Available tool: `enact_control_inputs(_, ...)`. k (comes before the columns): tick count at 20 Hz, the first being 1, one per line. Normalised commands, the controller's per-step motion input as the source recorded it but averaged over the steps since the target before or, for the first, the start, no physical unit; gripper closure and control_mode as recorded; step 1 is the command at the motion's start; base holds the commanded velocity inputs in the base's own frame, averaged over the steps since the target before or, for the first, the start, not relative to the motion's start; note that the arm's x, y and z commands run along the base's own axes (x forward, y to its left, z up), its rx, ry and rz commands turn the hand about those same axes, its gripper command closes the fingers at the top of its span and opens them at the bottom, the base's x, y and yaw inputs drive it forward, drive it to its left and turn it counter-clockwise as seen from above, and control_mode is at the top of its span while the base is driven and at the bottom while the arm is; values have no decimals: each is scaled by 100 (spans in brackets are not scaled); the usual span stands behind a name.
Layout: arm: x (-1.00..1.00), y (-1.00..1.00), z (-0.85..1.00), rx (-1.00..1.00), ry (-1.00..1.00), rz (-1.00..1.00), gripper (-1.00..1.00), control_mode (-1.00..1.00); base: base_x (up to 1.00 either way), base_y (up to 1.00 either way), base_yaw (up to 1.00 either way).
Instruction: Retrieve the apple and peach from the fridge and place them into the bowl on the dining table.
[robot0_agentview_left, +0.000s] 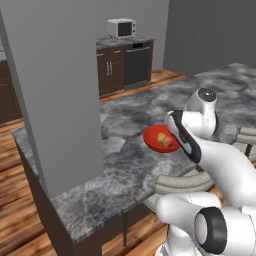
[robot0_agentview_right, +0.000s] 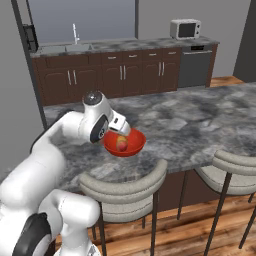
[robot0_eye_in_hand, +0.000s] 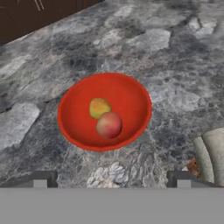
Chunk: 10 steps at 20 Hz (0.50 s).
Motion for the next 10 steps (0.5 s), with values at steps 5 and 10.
enact_control_inputs(5,-100,0,84,-7,-6,2,-100,-100,0,0,0)
enact_control_inputs(10,-100,0,48,-2,-19,8,-100,-100,0,0,0)
